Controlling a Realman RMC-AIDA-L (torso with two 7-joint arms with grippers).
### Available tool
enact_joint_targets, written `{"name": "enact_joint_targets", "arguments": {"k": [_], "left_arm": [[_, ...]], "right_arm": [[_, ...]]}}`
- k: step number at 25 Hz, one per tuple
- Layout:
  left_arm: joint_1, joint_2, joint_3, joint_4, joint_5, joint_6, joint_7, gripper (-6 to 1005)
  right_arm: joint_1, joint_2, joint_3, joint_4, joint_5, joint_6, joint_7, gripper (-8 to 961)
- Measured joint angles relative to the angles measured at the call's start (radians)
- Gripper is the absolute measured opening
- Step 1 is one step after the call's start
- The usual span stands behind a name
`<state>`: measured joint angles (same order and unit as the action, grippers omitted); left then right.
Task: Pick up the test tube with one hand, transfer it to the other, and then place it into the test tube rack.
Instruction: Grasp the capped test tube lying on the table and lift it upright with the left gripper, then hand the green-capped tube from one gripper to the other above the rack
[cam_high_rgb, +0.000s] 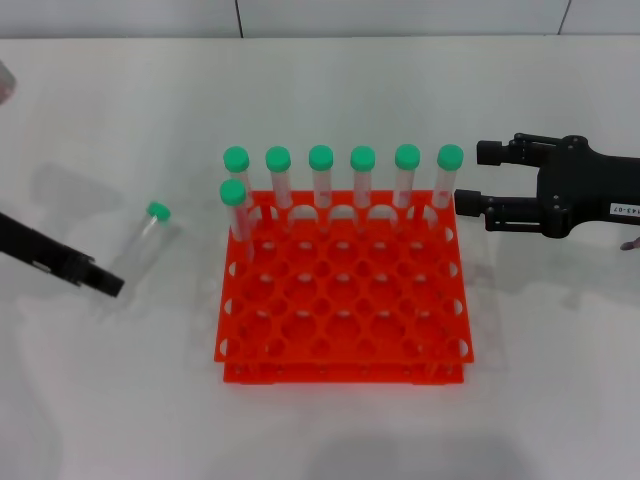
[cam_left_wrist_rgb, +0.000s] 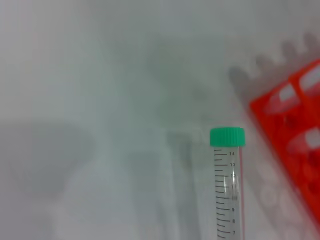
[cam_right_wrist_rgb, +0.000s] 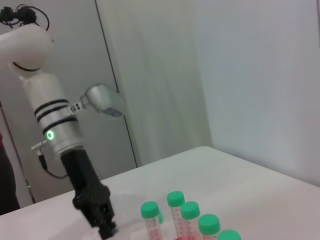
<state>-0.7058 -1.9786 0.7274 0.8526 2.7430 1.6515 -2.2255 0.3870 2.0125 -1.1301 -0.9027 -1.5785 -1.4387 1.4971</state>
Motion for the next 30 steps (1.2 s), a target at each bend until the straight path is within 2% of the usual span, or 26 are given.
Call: {"name": "enact_joint_targets", "arguments": {"k": [3, 5, 6, 10, 14, 20, 24, 30], "left_arm": [[0.018, -0.002, -0.052, 0.041, -0.033, -0.001, 0.019, 208], [0.046, 0.001, -0.063, 0.101, -0.129, -0.004, 0.028, 209], [0.046, 0.001, -0.063, 0.101, -0.129, -0.004, 0.028, 210], [0.094, -0.003, -0.063, 0.209, -0.323, -0.01, 0.068, 211], [0.102, -0.006, -0.064, 0.234, -0.475, -0.04, 0.117, 213], [0.099, -0.019, -0.062, 0.18, -0.67, -0.139, 0.277, 216], [0.071, -0.011, -0.06, 0.078, -0.793, -0.187, 0.372, 218], [0.019, -0.019, -0.058, -0.032, -0.849, -0.206, 0.494, 221]], "right_arm": [[0.001, 0.0, 0.001, 0.003, 0.0, 0.003, 0.0, 770], [0.003, 0.0, 0.003, 0.005, 0.0, 0.006, 0.0, 770], [0.003, 0.0, 0.005, 0.007, 0.0, 0.008, 0.0, 770], [0.004, 0.0, 0.013, 0.01, 0.0, 0.011, 0.0, 771], [0.004, -0.001, 0.018, 0.01, 0.0, 0.012, 0.0, 771], [0.009, 0.0, 0.026, 0.022, 0.0, 0.014, 0.0, 770], [0.013, 0.0, 0.027, 0.023, 0.0, 0.015, 0.0, 770], [0.018, 0.0, 0.027, 0.024, 0.001, 0.016, 0.0, 771]]}}
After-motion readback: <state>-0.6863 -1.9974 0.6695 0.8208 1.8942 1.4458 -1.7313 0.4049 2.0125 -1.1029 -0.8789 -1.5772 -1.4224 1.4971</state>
